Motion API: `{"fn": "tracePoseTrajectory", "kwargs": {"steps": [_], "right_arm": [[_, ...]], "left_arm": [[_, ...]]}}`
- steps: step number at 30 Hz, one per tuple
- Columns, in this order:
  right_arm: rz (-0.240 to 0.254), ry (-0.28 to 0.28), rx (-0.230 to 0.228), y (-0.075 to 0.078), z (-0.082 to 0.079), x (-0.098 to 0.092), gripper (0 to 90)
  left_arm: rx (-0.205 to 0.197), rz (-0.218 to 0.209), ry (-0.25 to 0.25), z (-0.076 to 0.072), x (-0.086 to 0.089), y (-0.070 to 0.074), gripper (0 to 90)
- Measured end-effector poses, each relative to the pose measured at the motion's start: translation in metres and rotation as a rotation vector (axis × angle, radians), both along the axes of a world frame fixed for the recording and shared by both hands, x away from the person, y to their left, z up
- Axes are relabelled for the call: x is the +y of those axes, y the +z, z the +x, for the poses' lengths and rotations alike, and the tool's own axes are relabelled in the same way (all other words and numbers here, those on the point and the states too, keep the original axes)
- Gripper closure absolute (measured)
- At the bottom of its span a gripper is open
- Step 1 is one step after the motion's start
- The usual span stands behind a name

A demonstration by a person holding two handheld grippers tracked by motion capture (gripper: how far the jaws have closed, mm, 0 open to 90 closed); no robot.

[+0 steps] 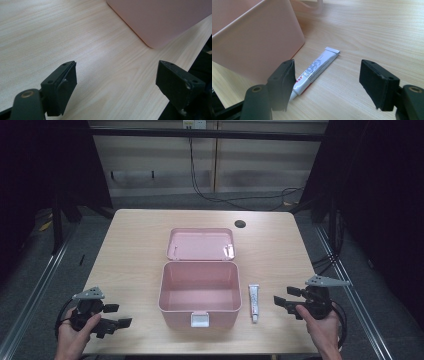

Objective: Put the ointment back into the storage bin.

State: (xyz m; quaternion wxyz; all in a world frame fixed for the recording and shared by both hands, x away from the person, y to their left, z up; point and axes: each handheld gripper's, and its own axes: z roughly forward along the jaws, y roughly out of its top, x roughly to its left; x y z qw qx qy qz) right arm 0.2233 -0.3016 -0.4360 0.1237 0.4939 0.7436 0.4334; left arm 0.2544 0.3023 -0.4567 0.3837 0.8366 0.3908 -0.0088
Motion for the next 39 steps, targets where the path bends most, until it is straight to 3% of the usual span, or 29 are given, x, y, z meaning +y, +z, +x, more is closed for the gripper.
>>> {"fn": "tracePoseTrajectory", "kwargs": {"steps": [8,16,18,25,26,31,32,39], "right_arm": [[0.008,-0.007,0.01,0.0,0.001,-0.001,28.5],[-0.042,-0.023,0.011,0.009,0.002,0.008,37.3],[-0.068,-0.026,0.039,0.014,0.005,0.01,39.3],[-0.113,0.0,0.069,0.022,0.009,0.021,42.3],[-0.135,0.007,0.101,0.024,0.012,0.025,42.4],[-0.175,0.036,0.165,0.023,0.017,0.032,44.2],[-0.2,0.052,0.205,0.021,0.021,0.038,44.9],[-0.239,0.079,0.289,0.019,0.033,0.05,44.9]], "left_arm": [[0.001,0.005,0.001,0.0,0.0,0.0,17.1],[0.003,0.004,0.006,0.0,0.0,-0.001,17.0],[0.004,0.005,0.007,0.0,-0.001,-0.001,17.1],[0.011,0.008,0.006,0.0,-0.001,-0.001,17.1],[0.009,0.009,0.007,0.0,-0.002,-0.002,17.0],[0.01,0.011,0.01,0.0,-0.001,-0.002,17.1],[0.01,0.011,0.01,0.0,-0.001,-0.002,17.0],[0.009,0.011,0.012,0.0,-0.001,-0.002,17.1]]}}
